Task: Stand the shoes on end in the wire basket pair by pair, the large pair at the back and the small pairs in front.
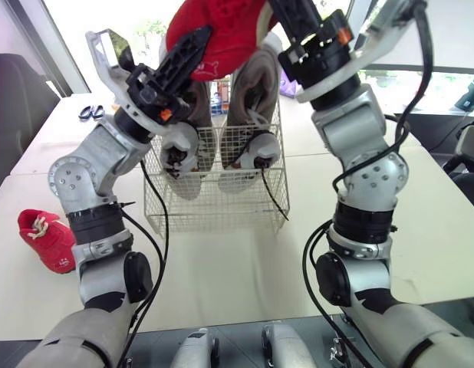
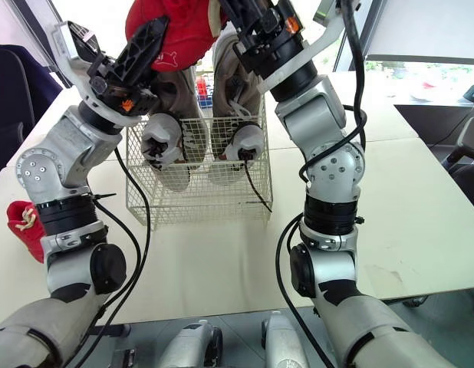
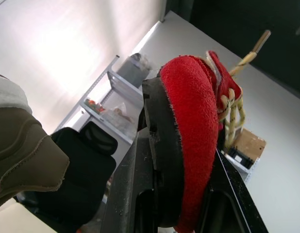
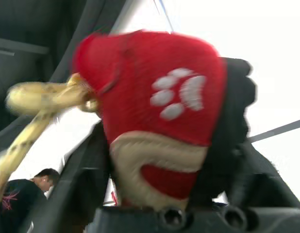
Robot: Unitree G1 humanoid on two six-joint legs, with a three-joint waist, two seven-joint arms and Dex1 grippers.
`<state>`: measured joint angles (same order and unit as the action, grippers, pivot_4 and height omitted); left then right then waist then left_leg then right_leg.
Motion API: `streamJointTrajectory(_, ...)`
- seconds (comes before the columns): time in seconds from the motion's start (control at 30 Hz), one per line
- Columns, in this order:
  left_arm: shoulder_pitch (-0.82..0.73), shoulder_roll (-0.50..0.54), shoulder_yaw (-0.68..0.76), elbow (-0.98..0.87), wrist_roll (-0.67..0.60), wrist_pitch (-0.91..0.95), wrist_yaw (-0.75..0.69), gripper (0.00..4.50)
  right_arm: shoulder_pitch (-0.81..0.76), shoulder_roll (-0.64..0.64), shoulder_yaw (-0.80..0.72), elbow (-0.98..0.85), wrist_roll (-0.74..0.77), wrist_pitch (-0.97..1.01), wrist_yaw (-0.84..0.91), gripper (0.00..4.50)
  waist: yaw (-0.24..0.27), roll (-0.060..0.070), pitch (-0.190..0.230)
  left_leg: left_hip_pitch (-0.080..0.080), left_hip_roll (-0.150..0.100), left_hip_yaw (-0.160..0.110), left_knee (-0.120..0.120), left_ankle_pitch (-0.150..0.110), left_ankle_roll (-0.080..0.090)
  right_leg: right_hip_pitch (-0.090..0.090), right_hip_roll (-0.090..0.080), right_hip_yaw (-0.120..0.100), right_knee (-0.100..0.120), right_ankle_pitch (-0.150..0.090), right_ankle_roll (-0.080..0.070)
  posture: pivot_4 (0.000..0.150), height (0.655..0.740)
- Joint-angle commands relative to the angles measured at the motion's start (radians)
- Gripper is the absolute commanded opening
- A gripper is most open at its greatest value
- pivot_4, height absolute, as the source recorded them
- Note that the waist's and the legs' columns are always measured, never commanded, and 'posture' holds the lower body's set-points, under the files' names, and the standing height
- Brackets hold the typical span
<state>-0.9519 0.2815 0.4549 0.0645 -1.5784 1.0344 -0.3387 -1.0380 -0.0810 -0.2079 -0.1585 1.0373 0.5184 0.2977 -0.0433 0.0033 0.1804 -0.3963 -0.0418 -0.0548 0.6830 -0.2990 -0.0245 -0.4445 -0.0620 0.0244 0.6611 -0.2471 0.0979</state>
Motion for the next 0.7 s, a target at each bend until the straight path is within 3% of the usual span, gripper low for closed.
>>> streamJointTrajectory(0.03, 0.012, 0.030, -0.031, -0.053, 0.022, -0.018, -0.037, 1.67, -0.026, -0.002, 0.017, -0.026, 0.008, 0.002, 0.024, 1.30, 0.000, 0.000, 0.000, 0.000, 0.000, 0.000, 0.000, 0.000, 0.000, 0.000, 0.000, 0.000, 0.000, 0.000, 0.000, 0.150, 0.7400)
streamJointTrajectory(0.1, 0.025, 0.045, -0.055, -0.077, 0.049, -0.022, -0.049, 2.59, -0.029, -0.003, 0.020, -0.023, 0.004, 0.001, 0.028, 0.58, 0.000, 0.000, 0.000, 0.000, 0.000, 0.000, 0.000, 0.000, 0.000, 0.000, 0.000, 0.000, 0.000, 0.000, 0.000, 0.150, 0.7400)
streamJointTrajectory(0.23, 0.081, 0.110, -0.113, -0.168, 0.184, -0.055, -0.068, 4.48, -0.042, -0.023, 0.023, -0.015, -0.006, 0.000, 0.054, 0.56, 0.000, 0.000, 0.000, 0.000, 0.000, 0.000, 0.000, 0.000, 0.000, 0.000, 0.000, 0.000, -0.001, 0.000, 0.000, 0.150, 0.7400)
streamJointTrajectory(0.37, 0.176, 0.249, -0.165, -0.296, 0.302, -0.056, -0.152, 4.48, -0.065, -0.134, 0.018, 0.016, -0.047, 0.009, 0.149, 0.56, -0.001, 0.000, 0.000, 0.000, 0.000, 0.000, -0.002, 0.000, 0.000, 0.000, 0.000, 0.000, -0.002, 0.000, 0.000, 0.150, 0.7400)
streamJointTrajectory(0.43, 0.249, 0.357, -0.160, -0.363, 0.317, -0.016, -0.191, 4.48, -0.052, -0.273, -0.005, 0.018, -0.053, 0.042, 0.262, 0.56, -0.001, 0.000, 0.000, 0.000, 0.000, 0.000, -0.002, 0.000, 0.000, 0.001, 0.002, 0.000, -0.005, 0.000, 0.000, 0.150, 0.7400)
streamJointTrajectory(0.57, 0.414, 0.520, -0.081, -0.469, 0.265, 0.043, -0.217, 4.48, -0.027, -0.486, -0.018, 0.103, -0.070, 0.076, 0.499, 0.56, 0.003, 0.000, 0.000, 0.000, 0.001, 0.000, -0.002, -0.004, 0.007, 0.003, 0.000, 0.000, -0.011, 0.000, 0.000, 0.150, 0.7400)
streamJointTrajectory(0.67, 0.449, 0.569, -0.053, -0.508, 0.277, 0.032, -0.144, 4.48, 0.009, -0.587, 0.029, 0.116, -0.114, 0.092, 0.647, 0.56, 0.006, 0.000, 0.000, 0.001, 0.001, 0.000, -0.002, -0.006, 0.010, 0.005, 0.000, 0.000, -0.012, 0.000, 0.000, 0.150, 0.7400)
streamJointTrajectory(0.7, 0.457, 0.569, -0.038, -0.518, 0.214, 0.032, -0.106, 4.48, 0.022, -0.607, 0.044, 0.111, -0.125, 0.093, 0.685, 0.56, 0.006, 0.000, 0.000, 0.002, 0.001, 0.000, -0.002, -0.006, 0.010, 0.007, 0.000, 0.000, -0.012, 0.000, 0.000, 0.150, 0.7400)
